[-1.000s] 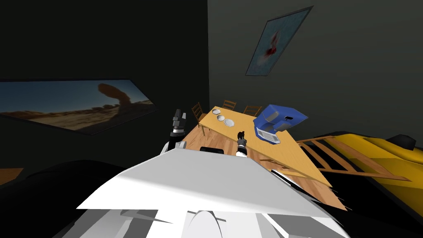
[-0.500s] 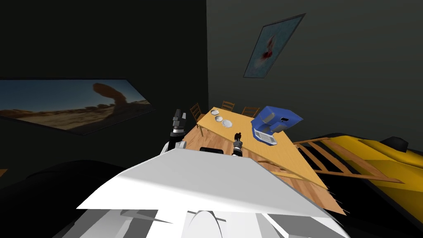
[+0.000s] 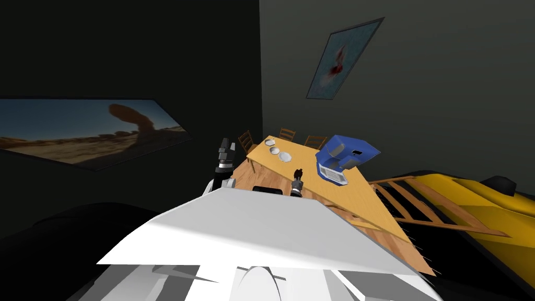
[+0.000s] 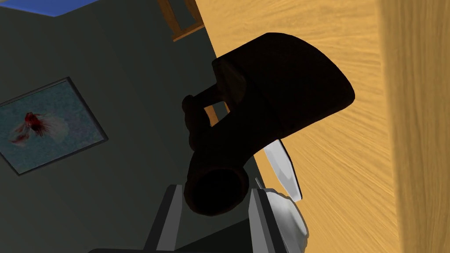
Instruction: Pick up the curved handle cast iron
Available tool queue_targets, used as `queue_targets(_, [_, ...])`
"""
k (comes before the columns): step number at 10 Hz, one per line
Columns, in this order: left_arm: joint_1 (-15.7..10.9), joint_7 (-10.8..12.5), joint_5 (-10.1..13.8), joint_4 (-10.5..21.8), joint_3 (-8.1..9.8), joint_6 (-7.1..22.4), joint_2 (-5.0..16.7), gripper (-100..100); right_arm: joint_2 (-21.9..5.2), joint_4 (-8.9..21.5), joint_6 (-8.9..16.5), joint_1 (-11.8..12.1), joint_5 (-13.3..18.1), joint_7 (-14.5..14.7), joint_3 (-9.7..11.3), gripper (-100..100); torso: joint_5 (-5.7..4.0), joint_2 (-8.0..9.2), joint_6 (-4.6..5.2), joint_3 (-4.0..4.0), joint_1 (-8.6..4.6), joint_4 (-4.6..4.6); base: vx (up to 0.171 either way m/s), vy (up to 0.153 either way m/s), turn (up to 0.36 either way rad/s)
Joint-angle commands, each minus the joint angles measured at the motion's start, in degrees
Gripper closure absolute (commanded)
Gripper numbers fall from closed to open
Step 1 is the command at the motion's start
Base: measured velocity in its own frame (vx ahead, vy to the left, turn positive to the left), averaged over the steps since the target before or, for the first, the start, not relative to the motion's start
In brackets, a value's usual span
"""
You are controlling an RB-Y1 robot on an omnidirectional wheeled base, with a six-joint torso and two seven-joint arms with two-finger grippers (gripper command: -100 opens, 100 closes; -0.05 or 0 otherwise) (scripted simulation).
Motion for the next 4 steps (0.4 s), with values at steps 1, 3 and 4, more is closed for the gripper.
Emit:
queue_targets(1, [0.0, 0.0, 0.0, 0.0, 0.0, 0.0, 0.0, 0, 2.86, -2.86, 0.79, 2.86, 2.86, 2.86, -2.54, 100, 0.0, 0.0, 0.0, 0.0, 0.0, 0.0, 0.059, -0.136, 0.021])
queue_targets(3, [0.0, 0.0, 0.0, 0.0, 0.0, 0.0, 0.0, 0, 2.5, -2.87, 0.6, 3.05, 2.74, 2.93, -2.29, 100, 0.04, 0.06, 0.02, 0.03, 0.1, 0.01, 0.022, -0.067, 0.004])
queue_targets(4, [-0.01, 0.0, 0.0, 0.0, -0.01, 0.0, -0.01, 0, 2.56, -2.86, 0.69, 3.16, 2.85, 3.07, -2.36, 0, 0.07, 0.11, -0.01, 0.06, 0.31, 0.03, 0.002, -0.009, 0.0])
